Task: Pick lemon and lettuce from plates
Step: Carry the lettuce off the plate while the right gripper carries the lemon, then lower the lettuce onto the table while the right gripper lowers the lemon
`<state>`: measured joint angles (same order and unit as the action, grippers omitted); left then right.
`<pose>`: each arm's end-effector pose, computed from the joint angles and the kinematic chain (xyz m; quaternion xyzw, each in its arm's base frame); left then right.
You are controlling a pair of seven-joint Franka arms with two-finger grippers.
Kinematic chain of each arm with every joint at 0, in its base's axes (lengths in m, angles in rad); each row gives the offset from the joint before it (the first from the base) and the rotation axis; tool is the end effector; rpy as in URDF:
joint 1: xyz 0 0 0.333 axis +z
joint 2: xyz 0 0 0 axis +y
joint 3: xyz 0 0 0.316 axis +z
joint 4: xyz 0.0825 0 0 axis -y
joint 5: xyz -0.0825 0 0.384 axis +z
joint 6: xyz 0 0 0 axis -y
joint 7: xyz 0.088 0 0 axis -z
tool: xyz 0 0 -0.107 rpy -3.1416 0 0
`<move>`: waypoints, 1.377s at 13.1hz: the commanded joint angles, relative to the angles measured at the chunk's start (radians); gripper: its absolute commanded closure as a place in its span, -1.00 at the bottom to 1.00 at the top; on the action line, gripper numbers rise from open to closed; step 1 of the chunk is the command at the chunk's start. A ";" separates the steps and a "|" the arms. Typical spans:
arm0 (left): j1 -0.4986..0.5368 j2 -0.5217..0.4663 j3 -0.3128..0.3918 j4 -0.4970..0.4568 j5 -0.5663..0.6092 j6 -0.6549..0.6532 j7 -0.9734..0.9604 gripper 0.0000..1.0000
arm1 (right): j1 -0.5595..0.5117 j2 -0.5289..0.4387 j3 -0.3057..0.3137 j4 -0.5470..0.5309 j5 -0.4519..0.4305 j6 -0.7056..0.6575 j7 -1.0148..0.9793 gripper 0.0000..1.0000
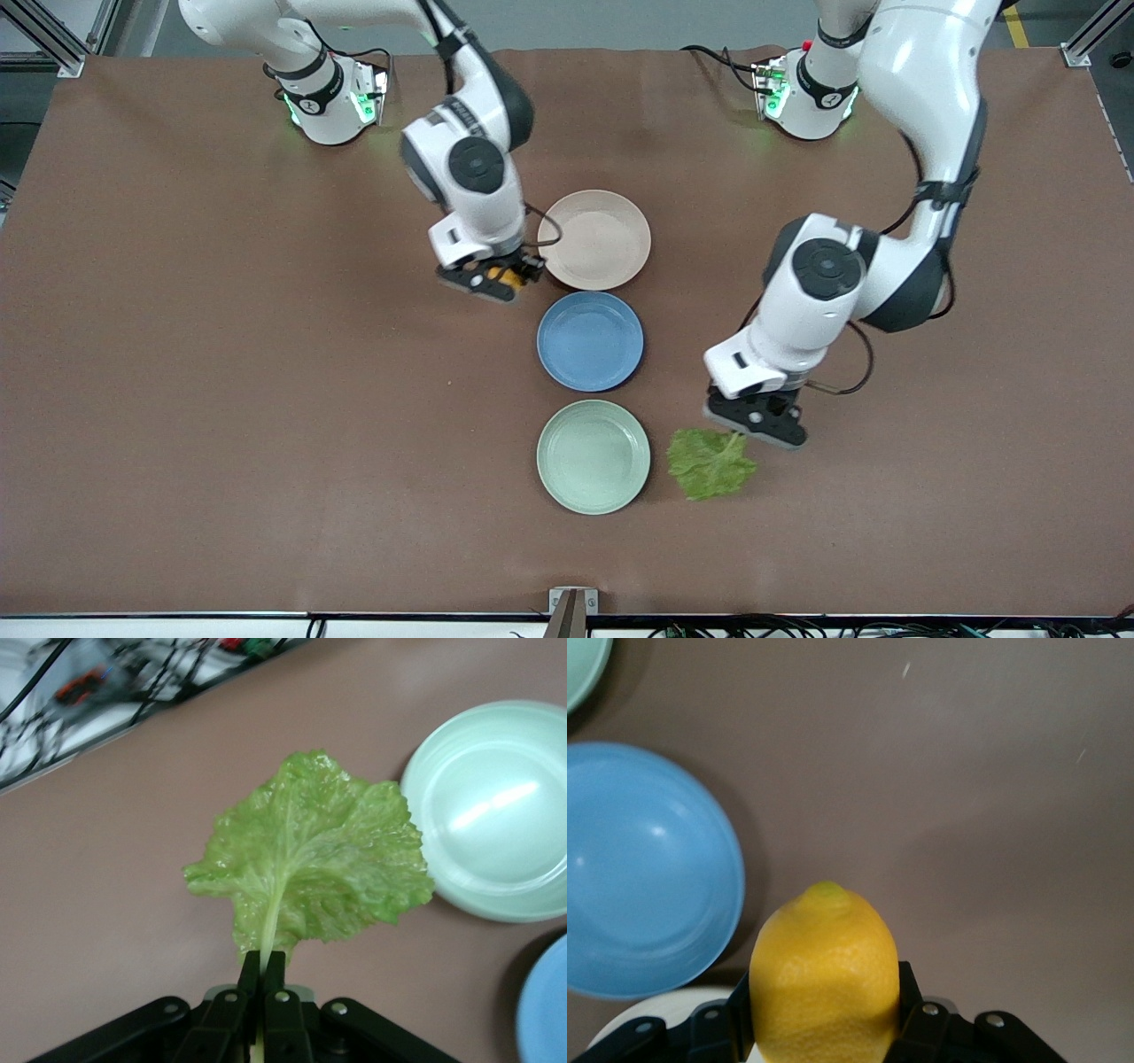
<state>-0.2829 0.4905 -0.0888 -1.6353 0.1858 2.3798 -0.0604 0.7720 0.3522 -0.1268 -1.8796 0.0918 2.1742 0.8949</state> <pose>0.6592 -0.2459 0.3604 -0.9693 0.2033 -0.1360 0.0235 0.4923 0.3802 0.3202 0.9885 -0.1481 -0.0299 0.0079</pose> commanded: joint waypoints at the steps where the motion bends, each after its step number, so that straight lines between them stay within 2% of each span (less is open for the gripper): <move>1: 0.079 -0.136 -0.011 -0.197 0.017 0.002 0.045 0.98 | -0.175 -0.052 0.026 -0.088 -0.011 0.019 -0.244 0.99; 3: 0.161 -0.159 -0.011 -0.274 0.020 0.004 0.123 0.98 | -0.288 -0.045 0.026 -0.119 -0.011 0.047 -0.440 0.99; 5: 0.211 -0.167 -0.011 -0.349 0.021 0.034 0.136 0.98 | -0.412 -0.039 0.026 -0.189 -0.011 0.168 -0.653 0.99; 7: 0.250 -0.152 -0.011 -0.415 0.020 0.132 0.136 0.98 | -0.488 -0.006 0.026 -0.210 -0.012 0.234 -0.778 0.99; 9: 0.293 -0.112 -0.011 -0.442 0.020 0.194 0.134 0.98 | -0.549 0.025 0.027 -0.208 -0.011 0.265 -0.878 0.99; 15: 0.300 -0.081 -0.011 -0.460 0.011 0.203 0.119 0.88 | -0.628 0.122 0.029 -0.150 0.000 0.305 -1.007 0.99; 17: 0.301 -0.072 -0.011 -0.459 0.011 0.203 0.119 0.68 | -0.634 0.137 0.029 -0.142 0.002 0.305 -1.018 0.99; 18: 0.297 -0.069 -0.012 -0.457 0.011 0.203 0.117 0.67 | -0.634 0.140 0.029 -0.142 0.003 0.305 -1.016 0.99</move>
<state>0.0121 0.4212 -0.0931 -2.0844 0.1858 2.5708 0.0734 0.1614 0.4804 -0.1222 -2.0368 0.0923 2.4789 -0.1056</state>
